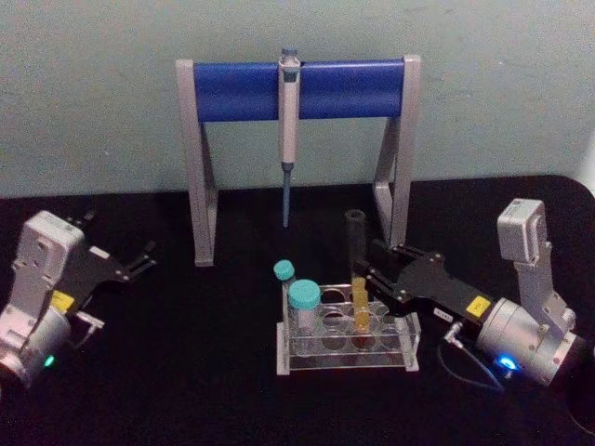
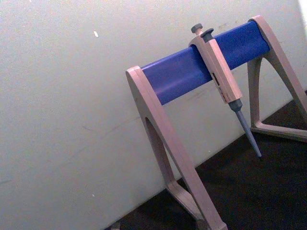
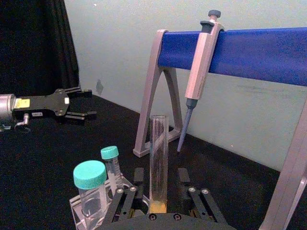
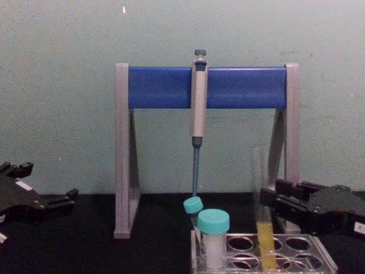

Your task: Pick up the test tube from the test tube rack, shake it, then place it back into the test tube rack.

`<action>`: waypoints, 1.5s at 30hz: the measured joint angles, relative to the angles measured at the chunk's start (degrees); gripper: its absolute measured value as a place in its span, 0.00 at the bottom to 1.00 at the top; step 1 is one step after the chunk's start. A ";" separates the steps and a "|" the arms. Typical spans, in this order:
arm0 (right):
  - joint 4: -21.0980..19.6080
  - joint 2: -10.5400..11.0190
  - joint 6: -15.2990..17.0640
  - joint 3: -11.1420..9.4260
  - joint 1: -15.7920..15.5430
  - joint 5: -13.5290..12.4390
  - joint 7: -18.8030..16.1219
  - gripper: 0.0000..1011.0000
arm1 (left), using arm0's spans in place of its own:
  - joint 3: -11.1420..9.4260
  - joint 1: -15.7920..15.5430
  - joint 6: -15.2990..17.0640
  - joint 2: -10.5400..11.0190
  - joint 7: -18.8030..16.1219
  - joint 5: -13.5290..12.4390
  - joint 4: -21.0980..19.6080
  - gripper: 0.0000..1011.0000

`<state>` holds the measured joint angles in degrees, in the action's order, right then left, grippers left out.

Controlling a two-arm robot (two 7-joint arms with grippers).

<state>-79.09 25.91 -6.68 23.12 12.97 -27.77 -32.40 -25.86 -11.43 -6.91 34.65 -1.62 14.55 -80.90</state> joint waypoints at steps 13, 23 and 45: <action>-0.01 0.03 0.05 0.00 0.00 -0.08 -0.06 0.82 | 0.00 0.00 0.00 0.00 0.00 0.00 0.00 1.00; 0.00 0.03 0.05 0.00 0.00 -0.11 -0.09 0.99 | 0.00 0.00 0.00 0.00 0.00 0.00 0.00 1.00; -8.06 -1.88 -5.29 -10.71 -12.39 8.32 21.02 0.99 | 0.00 0.00 0.00 0.00 0.00 0.00 0.00 1.00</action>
<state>-87.15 24.03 -11.98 12.41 0.59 -19.46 -11.38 -25.86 -11.43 -6.91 34.65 -1.62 14.55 -80.90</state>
